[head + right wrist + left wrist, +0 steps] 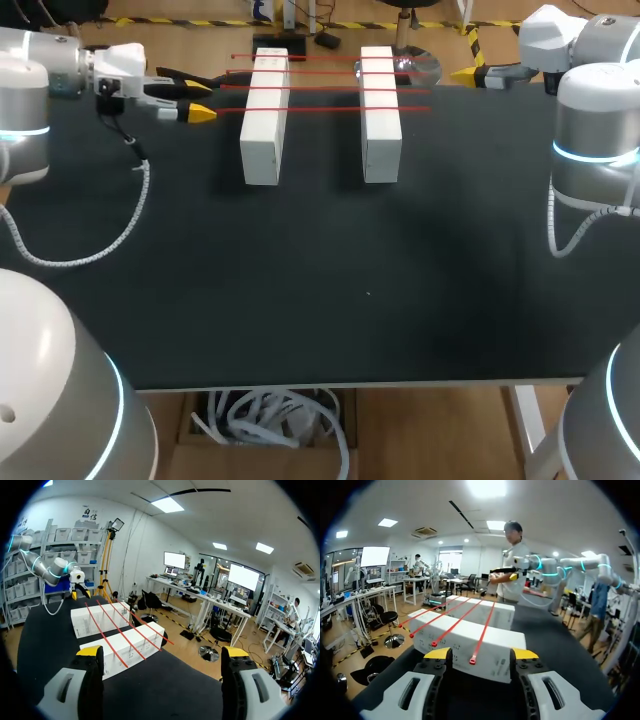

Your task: Grab the tape and strap the tape.

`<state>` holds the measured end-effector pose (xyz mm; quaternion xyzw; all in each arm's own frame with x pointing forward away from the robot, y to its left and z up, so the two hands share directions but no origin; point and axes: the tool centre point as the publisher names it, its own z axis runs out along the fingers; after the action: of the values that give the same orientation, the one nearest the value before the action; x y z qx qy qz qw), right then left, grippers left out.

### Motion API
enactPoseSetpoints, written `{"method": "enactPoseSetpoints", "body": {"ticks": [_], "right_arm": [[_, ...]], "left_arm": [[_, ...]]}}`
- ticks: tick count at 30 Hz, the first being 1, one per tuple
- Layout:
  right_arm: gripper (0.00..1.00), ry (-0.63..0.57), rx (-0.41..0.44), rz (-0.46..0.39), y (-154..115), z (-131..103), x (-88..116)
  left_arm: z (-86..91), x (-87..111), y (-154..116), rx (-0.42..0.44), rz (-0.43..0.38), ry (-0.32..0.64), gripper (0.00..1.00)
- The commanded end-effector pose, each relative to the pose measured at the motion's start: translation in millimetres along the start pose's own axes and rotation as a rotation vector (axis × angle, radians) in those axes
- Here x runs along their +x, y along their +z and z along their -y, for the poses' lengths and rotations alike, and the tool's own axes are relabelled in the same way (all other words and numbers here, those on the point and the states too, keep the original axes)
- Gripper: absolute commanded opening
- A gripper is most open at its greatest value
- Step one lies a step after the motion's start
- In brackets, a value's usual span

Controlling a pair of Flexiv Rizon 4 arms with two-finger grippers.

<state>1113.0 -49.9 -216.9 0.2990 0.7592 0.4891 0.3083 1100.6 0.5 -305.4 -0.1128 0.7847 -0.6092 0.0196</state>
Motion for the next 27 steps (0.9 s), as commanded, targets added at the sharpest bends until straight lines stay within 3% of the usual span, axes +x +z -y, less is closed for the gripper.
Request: {"method": "enactPoseSetpoints", "body": {"ticks": [1,27], "right_arm": [[1.0,0.001,0.001,-0.001,0,0,0],[1.0,0.001,0.001,-0.001,0,0,0]], "left_arm": [[-5.7,-8.1,8,0.018,-0.062,0.002,0.49],[-21.0,-6.7,11,0.051,-0.1,-0.02,0.43]]}}
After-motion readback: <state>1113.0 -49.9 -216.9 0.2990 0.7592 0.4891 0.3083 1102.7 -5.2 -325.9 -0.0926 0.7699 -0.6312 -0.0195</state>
